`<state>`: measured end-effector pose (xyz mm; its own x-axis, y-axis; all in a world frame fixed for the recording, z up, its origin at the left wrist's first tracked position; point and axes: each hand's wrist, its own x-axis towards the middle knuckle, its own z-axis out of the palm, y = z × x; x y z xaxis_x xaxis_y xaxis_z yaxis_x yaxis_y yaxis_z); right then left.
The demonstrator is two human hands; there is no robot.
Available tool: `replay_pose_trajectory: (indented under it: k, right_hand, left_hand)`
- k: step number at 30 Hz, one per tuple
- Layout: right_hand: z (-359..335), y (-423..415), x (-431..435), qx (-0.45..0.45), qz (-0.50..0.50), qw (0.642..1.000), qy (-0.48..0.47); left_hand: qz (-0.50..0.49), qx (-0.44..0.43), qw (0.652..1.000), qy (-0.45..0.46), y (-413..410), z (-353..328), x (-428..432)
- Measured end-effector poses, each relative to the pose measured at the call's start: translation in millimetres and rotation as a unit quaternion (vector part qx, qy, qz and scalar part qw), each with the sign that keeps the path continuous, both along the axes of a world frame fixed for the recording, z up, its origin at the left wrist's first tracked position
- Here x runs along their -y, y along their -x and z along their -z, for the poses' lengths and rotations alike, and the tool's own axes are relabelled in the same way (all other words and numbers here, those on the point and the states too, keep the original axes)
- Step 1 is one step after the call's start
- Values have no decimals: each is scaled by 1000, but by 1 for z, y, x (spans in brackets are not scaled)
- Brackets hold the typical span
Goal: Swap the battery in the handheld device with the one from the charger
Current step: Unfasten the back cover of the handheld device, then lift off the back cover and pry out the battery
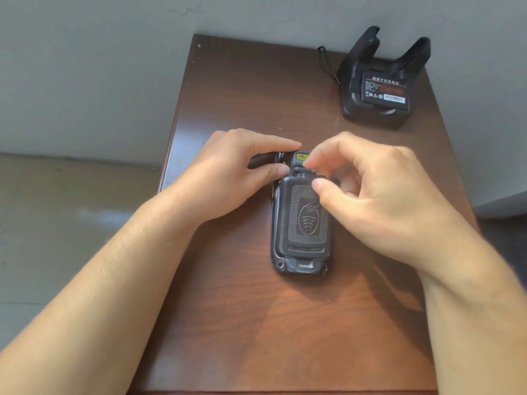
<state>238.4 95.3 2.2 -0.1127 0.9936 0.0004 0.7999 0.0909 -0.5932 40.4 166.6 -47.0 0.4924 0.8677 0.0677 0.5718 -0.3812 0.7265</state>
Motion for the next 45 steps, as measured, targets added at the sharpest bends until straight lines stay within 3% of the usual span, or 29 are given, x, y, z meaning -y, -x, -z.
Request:
replay_pose_trajectory:
  k: [6, 8, 11, 13, 19, 26, 33, 41, 45]
  right_hand:
    - [13, -16, -4, -86, -19, 995, 40]
    - [11, -17, -3, -159, -28, 985, 55]
    - [4, -26, 1, -263, 8, 963, 60]
    - [-1, -41, 3, -284, 38, 956, 63]
    - [-2, -90, 14, -170, 124, 963, 171]
    - [15, -104, 17, -154, 106, 965, 183]
    - [21, -110, 19, -16, 51, 992, 115]
    - [22, -110, 22, -26, 41, 995, 82]
    - [-7, -89, 23, -75, 10, 997, -3]
  left_hand:
    - [1, -7, 1000, 1, 0, 0, 0]
    - [1, -8, 1000, 2, 0, -1, -1]
    - [0, -5, 1000, 5, 0, -2, 0]
    - [0, -2, 1000, 6, 0, -1, 0]
    - [-4, -1, 1000, 12, -2, 0, 1]
    - [-14, -6, 1000, 21, -2, -2, 2]
    - [-16, -10, 1000, 24, -3, -4, 3]
    - [-21, -1, 999, 33, -3, -5, 3]
    - [-24, 8, 999, 39, -2, -5, 0]
